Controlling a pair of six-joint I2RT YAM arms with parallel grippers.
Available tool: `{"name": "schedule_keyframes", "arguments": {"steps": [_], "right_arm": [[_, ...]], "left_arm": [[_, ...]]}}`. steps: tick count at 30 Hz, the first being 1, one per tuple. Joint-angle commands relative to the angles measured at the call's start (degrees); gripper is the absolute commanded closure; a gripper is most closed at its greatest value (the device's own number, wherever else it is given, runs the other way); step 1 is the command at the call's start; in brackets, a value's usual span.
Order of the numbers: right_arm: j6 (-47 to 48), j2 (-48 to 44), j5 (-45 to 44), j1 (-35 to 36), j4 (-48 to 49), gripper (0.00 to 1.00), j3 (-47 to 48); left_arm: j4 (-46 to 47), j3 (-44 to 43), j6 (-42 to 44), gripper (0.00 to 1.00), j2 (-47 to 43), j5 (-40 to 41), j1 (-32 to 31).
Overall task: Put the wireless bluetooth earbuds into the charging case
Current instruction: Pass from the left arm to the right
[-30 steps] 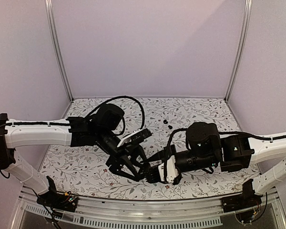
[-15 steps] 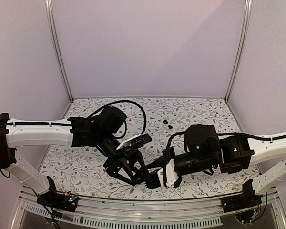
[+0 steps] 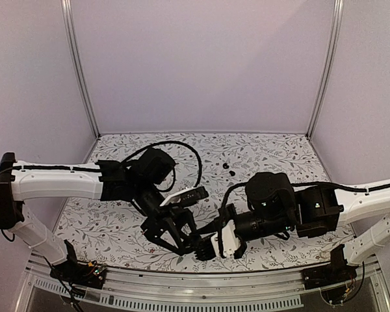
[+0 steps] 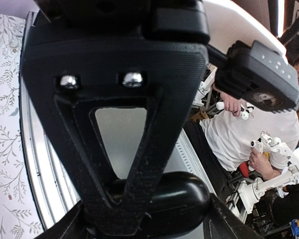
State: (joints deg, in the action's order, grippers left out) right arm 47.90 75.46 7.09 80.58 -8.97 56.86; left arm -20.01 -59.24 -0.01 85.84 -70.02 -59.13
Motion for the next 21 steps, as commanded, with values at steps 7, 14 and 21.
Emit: {"name": "schedule_keyframes", "arguments": {"steps": [7, 14, 21], "right_arm": [[-3.5, 0.5, 1.2, 1.0, 2.1, 1.0, 1.7], [-6.7, -0.1, -0.5, 0.5, 3.7, 1.0, 0.6], [-15.6, -3.2, 3.0, -7.1, 9.2, 1.0, -4.4]], "left_arm": [[4.5, -1.4, 4.2, 0.36, -2.7, 6.8, 0.0], [9.4, 3.1, 4.5, 0.06, -10.9, 13.8, 2.0], [13.3, 9.8, 6.2, 0.0, -25.3, 32.8, 5.0]]}}
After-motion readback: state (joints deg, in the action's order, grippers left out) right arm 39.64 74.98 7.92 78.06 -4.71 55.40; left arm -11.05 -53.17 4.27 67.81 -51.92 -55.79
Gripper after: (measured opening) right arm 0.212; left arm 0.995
